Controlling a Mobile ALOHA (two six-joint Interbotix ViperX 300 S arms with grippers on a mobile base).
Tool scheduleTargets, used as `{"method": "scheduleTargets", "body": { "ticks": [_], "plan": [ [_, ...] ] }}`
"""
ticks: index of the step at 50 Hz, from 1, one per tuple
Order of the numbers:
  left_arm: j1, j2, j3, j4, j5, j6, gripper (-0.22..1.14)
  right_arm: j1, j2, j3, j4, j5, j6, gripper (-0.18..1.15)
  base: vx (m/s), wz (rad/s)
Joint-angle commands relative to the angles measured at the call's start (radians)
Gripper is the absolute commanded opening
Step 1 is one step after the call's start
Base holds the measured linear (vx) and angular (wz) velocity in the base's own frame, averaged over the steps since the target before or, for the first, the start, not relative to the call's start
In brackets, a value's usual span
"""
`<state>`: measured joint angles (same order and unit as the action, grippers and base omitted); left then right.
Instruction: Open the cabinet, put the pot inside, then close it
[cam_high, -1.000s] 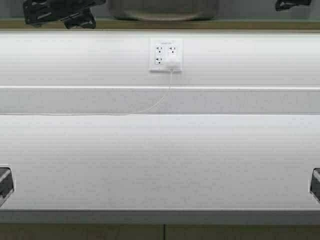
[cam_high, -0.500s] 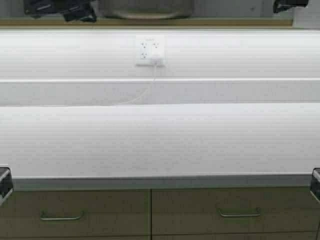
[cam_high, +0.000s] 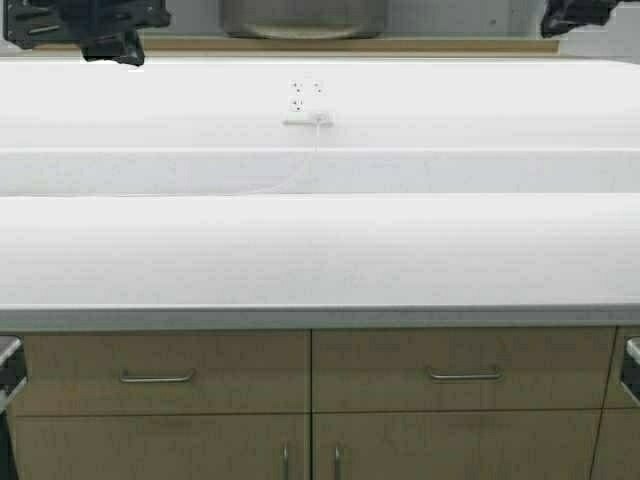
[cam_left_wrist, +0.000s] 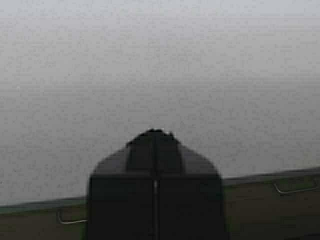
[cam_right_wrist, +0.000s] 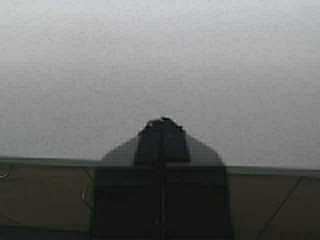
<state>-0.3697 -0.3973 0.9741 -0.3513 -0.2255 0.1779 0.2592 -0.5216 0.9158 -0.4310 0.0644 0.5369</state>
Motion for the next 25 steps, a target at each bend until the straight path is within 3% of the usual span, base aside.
{"method": "scheduleTargets", "body": {
  "ticks": [1,9,25],
  "plan": [
    [0.014,-0.023,-0.034,0.002,-0.002,0.043,0.03,0.002,-0.003,-0.034,-0.002,-0.003,-0.005,0.06,-0.3,0.03],
    [0.115,-0.049,-0.078,0.002,0.035,0.081,0.03,-0.054,0.008,-0.06,-0.002,-0.005,-0.011,0.06,-0.28,0.04],
    [0.561,-0.107,-0.219,0.003,0.216,0.092,0.03,-0.373,0.043,-0.183,-0.003,-0.011,-0.025,0.06,-0.21,0.0]
  ]
}}
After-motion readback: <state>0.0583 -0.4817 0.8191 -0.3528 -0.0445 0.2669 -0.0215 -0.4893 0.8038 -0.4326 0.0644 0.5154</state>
